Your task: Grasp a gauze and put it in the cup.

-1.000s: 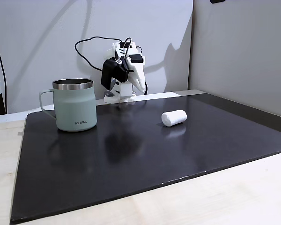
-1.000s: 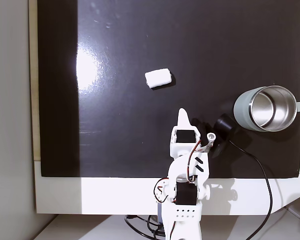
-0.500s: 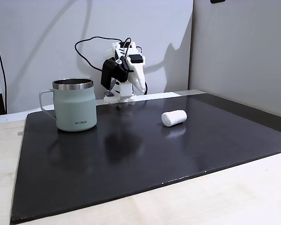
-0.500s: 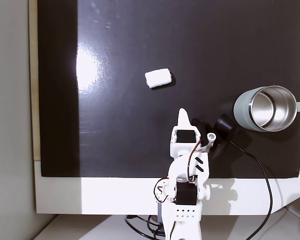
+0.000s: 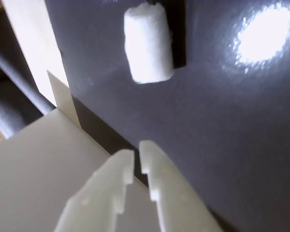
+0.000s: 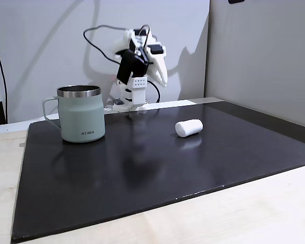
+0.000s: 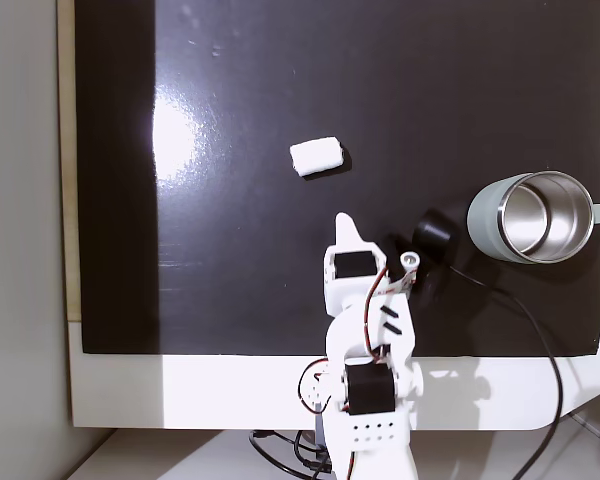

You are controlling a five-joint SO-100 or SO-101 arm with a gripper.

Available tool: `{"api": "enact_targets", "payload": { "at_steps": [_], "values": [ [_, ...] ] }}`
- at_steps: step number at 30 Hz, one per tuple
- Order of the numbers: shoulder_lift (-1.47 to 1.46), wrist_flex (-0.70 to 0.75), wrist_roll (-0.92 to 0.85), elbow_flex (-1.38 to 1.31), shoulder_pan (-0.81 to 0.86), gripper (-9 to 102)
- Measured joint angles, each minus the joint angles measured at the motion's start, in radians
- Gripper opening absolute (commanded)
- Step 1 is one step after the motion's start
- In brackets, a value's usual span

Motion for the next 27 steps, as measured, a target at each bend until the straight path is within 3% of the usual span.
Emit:
{"api": "enact_targets", "payload": {
  "at_steps": [8,21,27],
  "values": [
    [-0.394,0.121,0.054,-0.397,-0.04,2],
    [-0.973,0.528,0.187,-0.94,-0.055,23],
    [-1.101,0.577,0.16,-1.039,-0.055,27]
  ]
}}
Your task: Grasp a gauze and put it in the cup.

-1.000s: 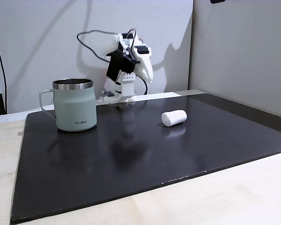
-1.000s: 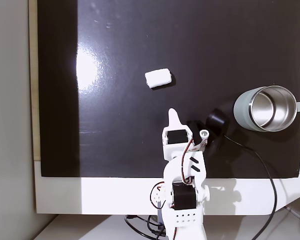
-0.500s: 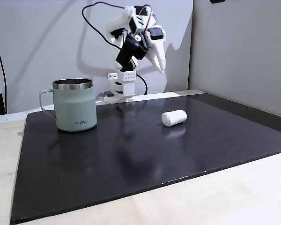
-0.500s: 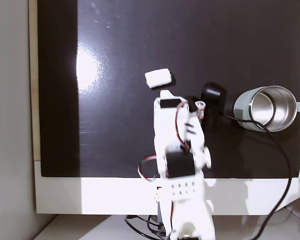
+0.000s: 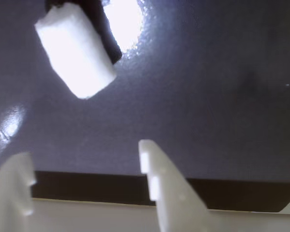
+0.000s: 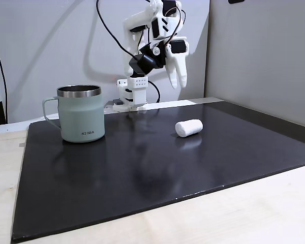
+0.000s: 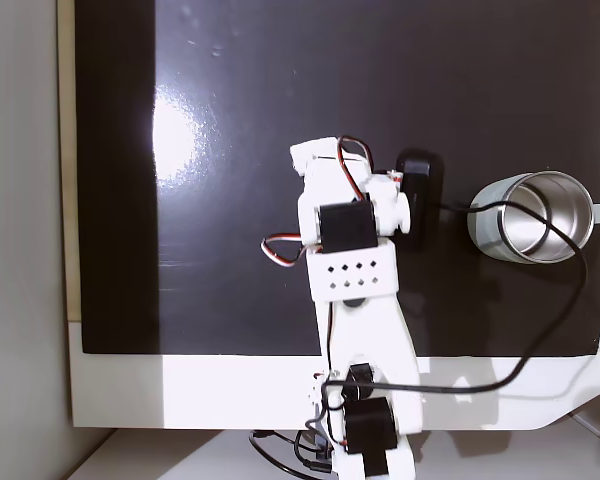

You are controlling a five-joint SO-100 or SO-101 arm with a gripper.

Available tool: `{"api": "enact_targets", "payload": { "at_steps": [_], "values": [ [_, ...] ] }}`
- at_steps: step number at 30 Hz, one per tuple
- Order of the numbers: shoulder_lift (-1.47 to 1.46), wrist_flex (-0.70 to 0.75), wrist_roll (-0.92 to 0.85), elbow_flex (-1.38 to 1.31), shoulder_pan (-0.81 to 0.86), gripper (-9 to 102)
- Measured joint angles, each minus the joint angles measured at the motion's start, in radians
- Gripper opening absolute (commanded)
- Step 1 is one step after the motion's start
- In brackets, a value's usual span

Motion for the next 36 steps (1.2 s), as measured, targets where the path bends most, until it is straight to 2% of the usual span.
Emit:
{"api": "enact_targets", "payload": {
  "at_steps": [12,28,36],
  "values": [
    [-0.287,-0.046,-0.046,-0.084,-0.014,28],
    [-0.632,-0.055,-0.061,-0.324,-0.02,28],
    [-0.707,-0.04,-0.063,-0.383,-0.037,20]
  ]
}}
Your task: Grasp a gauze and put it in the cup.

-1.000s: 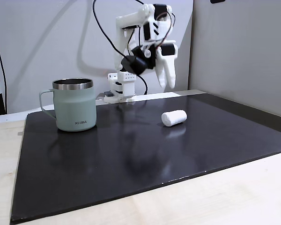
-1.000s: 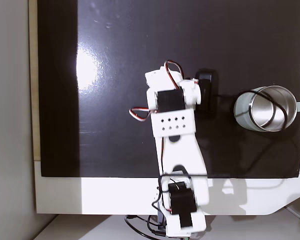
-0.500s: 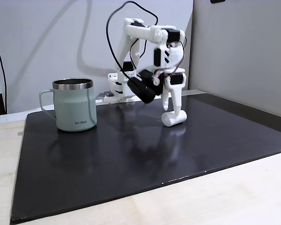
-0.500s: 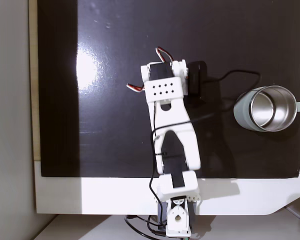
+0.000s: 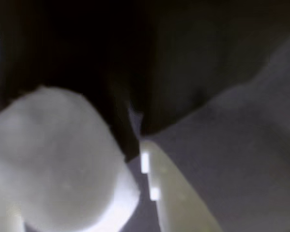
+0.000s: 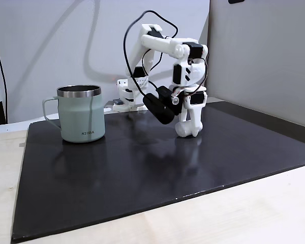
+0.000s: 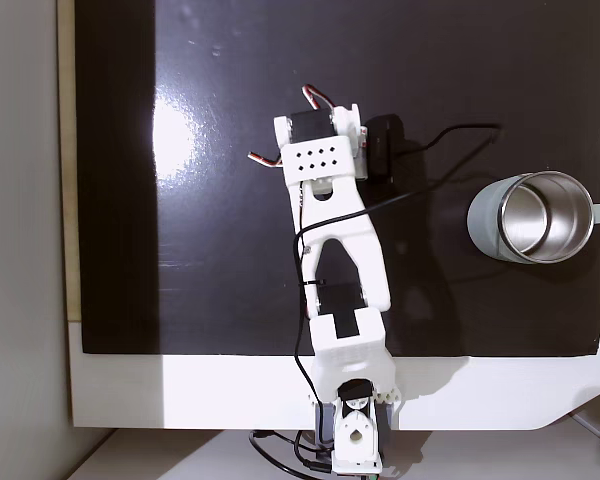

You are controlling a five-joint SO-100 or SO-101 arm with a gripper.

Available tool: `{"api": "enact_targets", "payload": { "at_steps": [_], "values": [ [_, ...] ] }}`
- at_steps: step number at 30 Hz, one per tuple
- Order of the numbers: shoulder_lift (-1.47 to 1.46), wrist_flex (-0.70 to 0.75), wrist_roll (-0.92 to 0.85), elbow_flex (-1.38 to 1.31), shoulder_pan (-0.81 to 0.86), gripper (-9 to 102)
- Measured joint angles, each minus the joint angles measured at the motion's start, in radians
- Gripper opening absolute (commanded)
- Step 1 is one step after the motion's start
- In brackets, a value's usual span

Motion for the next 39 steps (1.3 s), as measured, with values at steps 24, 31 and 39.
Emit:
{"api": "enact_targets", "payload": {
  "at_steps": [24,31,39],
  "values": [
    [0.209,0.132,0.011,-0.011,0.006,0],
    [0.387,0.259,0.018,-0.058,0.098,1],
    [0.56,0.342,-0.021,-0.092,0.331,1]
  ]
}}
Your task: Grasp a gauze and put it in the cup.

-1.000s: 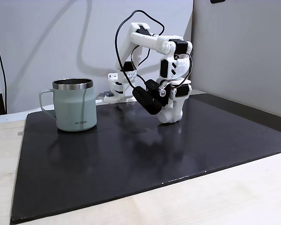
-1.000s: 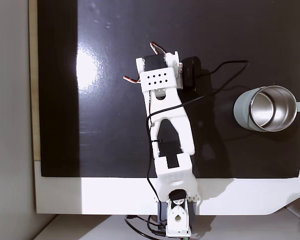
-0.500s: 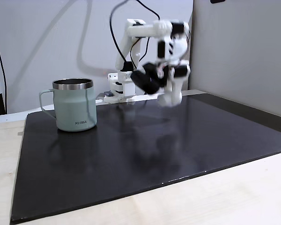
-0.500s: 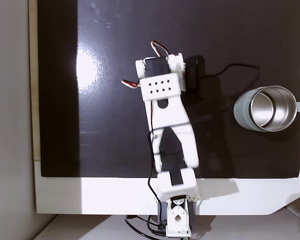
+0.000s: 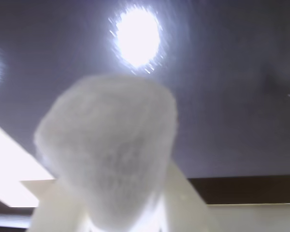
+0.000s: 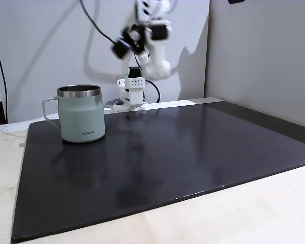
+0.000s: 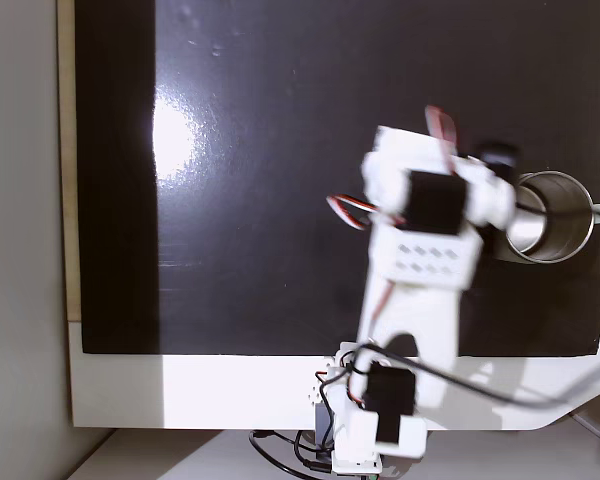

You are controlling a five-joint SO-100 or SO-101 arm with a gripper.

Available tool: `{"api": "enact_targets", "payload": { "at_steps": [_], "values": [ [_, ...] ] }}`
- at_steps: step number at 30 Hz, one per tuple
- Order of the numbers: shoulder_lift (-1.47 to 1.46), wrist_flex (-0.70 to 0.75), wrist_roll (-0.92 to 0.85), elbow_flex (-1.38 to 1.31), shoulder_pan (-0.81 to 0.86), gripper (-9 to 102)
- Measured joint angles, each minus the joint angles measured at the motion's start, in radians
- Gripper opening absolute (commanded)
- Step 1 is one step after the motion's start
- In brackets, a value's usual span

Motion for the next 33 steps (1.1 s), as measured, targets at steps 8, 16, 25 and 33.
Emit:
{"api": "enact_targets", "payload": {
  "at_steps": [8,16,25,33],
  "values": [
    [0.069,0.006,-0.054,-0.011,0.278,1],
    [0.054,0.006,-0.103,-0.043,0.43,0],
    [-0.057,0.006,-0.107,-0.167,0.578,0],
    [-0.195,0.006,-0.126,-0.278,0.629,0]
  ]
}}
